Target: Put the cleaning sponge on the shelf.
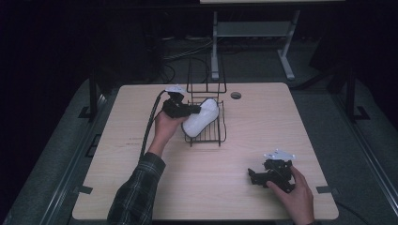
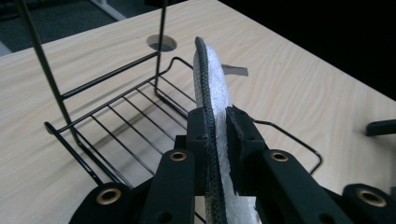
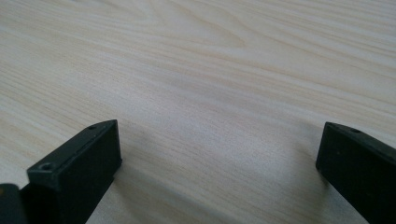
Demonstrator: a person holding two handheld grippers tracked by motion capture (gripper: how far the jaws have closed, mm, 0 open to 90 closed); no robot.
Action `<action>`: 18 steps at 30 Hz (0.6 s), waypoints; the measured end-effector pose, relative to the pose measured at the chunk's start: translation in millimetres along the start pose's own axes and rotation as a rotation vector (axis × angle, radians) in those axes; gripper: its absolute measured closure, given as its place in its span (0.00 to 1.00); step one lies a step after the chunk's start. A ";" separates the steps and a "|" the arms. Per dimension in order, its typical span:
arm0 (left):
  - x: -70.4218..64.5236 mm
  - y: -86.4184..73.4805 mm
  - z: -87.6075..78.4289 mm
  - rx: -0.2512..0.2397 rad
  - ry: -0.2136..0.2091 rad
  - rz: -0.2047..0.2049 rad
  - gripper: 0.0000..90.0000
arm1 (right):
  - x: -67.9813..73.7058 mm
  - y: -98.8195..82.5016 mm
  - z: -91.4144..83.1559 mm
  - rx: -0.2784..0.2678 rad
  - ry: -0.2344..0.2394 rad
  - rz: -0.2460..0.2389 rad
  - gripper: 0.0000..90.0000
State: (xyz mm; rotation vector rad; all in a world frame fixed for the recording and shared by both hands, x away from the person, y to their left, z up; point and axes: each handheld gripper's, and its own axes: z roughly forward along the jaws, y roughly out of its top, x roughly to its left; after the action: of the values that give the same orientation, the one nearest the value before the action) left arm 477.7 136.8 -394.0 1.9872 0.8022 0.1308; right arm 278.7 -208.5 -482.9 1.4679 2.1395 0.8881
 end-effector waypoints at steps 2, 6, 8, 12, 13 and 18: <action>2.5 -1.4 2.0 0.003 0.013 0.005 0.86 | 0.0 0.0 0.0 0.000 0.000 0.000 0.00; 7.4 -3.7 5.5 0.000 0.042 0.003 0.83 | 0.0 0.0 0.0 0.000 0.001 0.000 0.00; 9.9 -5.0 8.1 0.025 0.074 0.015 0.81 | 0.1 0.0 0.0 0.000 0.001 0.000 0.00; 12.8 -6.6 10.3 0.043 0.085 0.012 0.80 | 0.1 0.1 0.1 0.000 0.001 -0.001 0.00; 13.5 -7.1 10.8 0.046 0.089 0.010 0.80 | 0.1 0.1 0.1 0.000 0.001 -0.002 0.00; 17.5 -8.9 13.5 0.062 0.118 0.012 0.78 | 0.1 0.0 0.1 -0.001 0.002 -0.001 0.00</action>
State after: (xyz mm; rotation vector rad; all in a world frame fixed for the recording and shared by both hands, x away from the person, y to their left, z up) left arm 492.4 140.0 -412.4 2.0583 0.8794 0.2347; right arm 278.8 -208.3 -482.9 1.4655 2.1406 0.8899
